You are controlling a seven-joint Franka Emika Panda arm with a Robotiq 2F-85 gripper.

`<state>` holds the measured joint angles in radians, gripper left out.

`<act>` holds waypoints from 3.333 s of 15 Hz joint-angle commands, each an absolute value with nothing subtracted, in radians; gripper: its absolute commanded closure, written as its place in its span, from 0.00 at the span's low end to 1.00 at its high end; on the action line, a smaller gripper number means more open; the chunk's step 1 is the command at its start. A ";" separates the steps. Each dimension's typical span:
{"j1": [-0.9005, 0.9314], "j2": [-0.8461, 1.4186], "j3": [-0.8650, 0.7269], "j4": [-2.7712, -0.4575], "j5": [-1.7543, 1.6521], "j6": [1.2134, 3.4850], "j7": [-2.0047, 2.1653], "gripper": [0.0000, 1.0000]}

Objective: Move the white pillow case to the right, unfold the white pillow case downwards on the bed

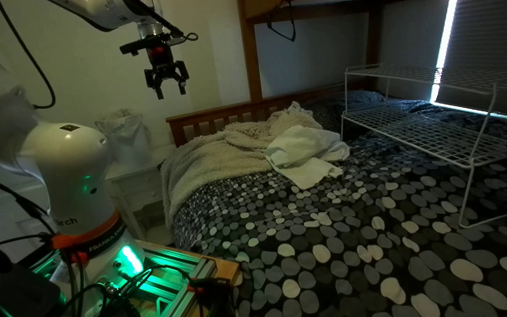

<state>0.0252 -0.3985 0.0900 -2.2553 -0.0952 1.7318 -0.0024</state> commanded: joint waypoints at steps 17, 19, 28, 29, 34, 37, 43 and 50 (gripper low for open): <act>-0.115 0.106 -0.085 -2.017 -0.286 2.181 0.547 0.00; -0.102 0.151 -0.114 -1.999 -0.387 2.240 0.669 0.00; -0.075 0.285 -0.200 -1.934 -0.634 2.257 1.001 0.00; -0.075 0.295 -0.204 -1.926 -0.637 2.257 1.008 0.00; -0.081 0.349 -0.204 -1.870 -0.617 2.259 1.010 0.00; -0.089 0.405 -0.218 -1.831 -0.617 2.281 1.015 0.00; -0.100 0.509 -0.242 -1.769 -0.561 2.394 1.017 0.00; -0.079 0.598 -0.290 -1.715 -0.504 2.438 0.998 0.58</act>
<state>-0.0975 0.5578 -0.2606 -1.7452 -0.5397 2.4278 1.0166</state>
